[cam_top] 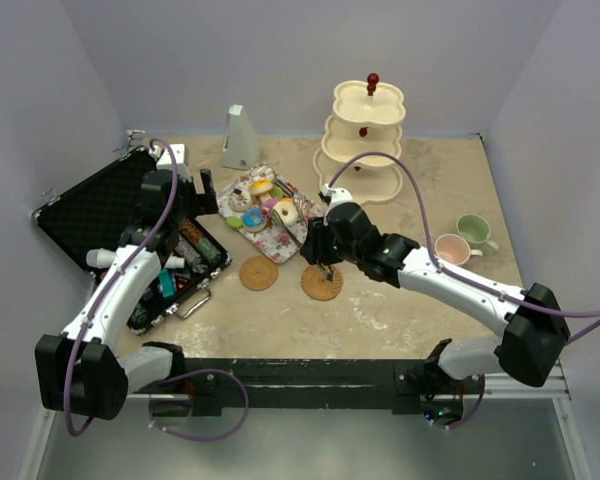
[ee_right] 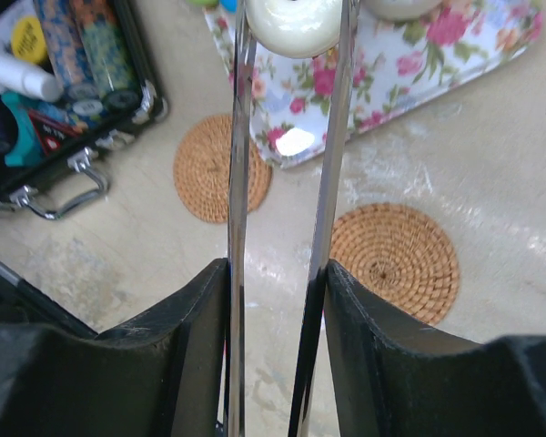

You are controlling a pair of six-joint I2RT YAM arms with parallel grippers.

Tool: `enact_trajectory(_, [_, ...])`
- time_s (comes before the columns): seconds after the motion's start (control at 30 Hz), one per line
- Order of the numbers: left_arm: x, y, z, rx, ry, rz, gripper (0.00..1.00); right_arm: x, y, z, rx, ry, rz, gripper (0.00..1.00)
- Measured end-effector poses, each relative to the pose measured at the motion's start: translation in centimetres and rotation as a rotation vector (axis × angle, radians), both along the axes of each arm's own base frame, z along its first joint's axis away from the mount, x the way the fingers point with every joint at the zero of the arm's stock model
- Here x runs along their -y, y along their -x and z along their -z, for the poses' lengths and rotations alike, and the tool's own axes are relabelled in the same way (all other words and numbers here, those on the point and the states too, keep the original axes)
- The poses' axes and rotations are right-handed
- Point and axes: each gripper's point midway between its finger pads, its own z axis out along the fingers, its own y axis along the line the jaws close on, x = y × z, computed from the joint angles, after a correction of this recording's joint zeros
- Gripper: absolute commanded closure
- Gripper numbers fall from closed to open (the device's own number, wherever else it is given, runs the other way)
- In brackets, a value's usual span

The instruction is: Serve the afternoon tea

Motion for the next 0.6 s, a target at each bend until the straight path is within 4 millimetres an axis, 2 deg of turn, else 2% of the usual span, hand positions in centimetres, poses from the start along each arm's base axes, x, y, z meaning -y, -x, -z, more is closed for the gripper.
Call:
enact_trajectory(0.1, [-0.1,0.1,-0.1,0.004,-0.001,-0.004,0.0,0.5,-1.5,-2.2,0.047,-0.03,0.027,0.72])
enact_trajectory(0.2, [-0.2,0.2,0.0,0.003,-0.003,-0.008,0.0,1.3,-2.5,-3.1,0.077,-0.037,0.054,0.72])
enact_trajectory(0.4, [-0.2,0.2,0.1,0.001,-0.005,-0.011,0.0,3.3,-4.2,-3.5,0.108,-0.022,0.099,0.73])
enact_trajectory(0.6, [-0.2,0.1,-0.7,0.023,0.006,-0.014,0.0,7.1,-7.1,-3.0,0.14,-0.022,0.201,0.73])
